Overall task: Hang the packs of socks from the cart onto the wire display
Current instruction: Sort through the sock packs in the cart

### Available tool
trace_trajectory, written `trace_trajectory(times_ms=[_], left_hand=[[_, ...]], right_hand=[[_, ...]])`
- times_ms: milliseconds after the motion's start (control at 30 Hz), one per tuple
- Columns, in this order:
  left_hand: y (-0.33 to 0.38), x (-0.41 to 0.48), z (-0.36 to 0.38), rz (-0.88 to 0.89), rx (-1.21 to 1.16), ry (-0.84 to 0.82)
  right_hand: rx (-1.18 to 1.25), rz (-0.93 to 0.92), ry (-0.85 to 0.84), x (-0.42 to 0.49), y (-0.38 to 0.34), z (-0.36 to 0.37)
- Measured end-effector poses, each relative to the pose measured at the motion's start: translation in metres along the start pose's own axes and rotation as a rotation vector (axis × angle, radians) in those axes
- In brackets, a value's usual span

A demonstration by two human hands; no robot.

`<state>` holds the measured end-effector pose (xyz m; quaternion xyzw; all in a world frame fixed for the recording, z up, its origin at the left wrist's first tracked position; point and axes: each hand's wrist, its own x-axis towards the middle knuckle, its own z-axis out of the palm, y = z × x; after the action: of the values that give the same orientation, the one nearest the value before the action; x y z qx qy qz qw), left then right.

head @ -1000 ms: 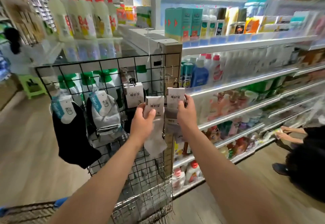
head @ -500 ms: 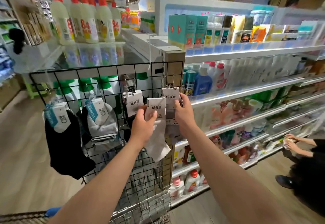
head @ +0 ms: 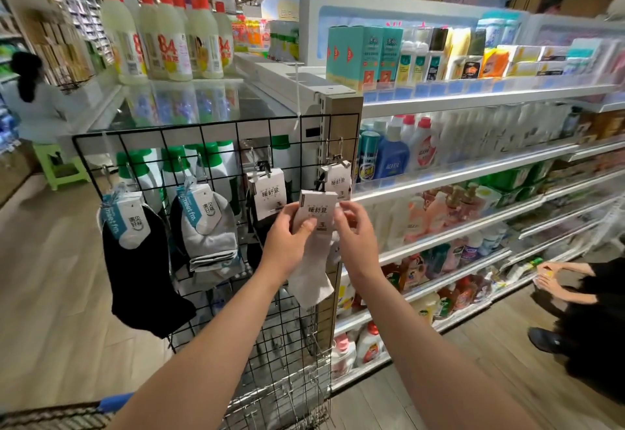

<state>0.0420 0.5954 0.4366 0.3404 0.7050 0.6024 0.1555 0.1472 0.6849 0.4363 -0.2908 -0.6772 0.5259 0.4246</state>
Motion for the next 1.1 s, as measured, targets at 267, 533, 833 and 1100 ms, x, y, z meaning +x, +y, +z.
trace_trajectory(times_ms=[267, 533, 833, 1100], left_hand=[[0.004, -0.001, 0.007, 0.014, 0.018, -0.039], [0.003, 0.007, 0.007, 0.061, 0.039, -0.083], [0.012, 0.026, 0.018, 0.004, -0.002, -0.067], [0.008, 0.031, 0.020, 0.005, 0.042, -0.069]], right_hand=[[0.083, 0.054, -0.039, -0.004, 0.000, 0.003], [0.149, 0.057, 0.158, 0.022, 0.004, -0.018], [0.109, 0.011, 0.038, 0.055, -0.004, -0.005], [-0.061, 0.013, -0.010, 0.058, 0.001, -0.006]])
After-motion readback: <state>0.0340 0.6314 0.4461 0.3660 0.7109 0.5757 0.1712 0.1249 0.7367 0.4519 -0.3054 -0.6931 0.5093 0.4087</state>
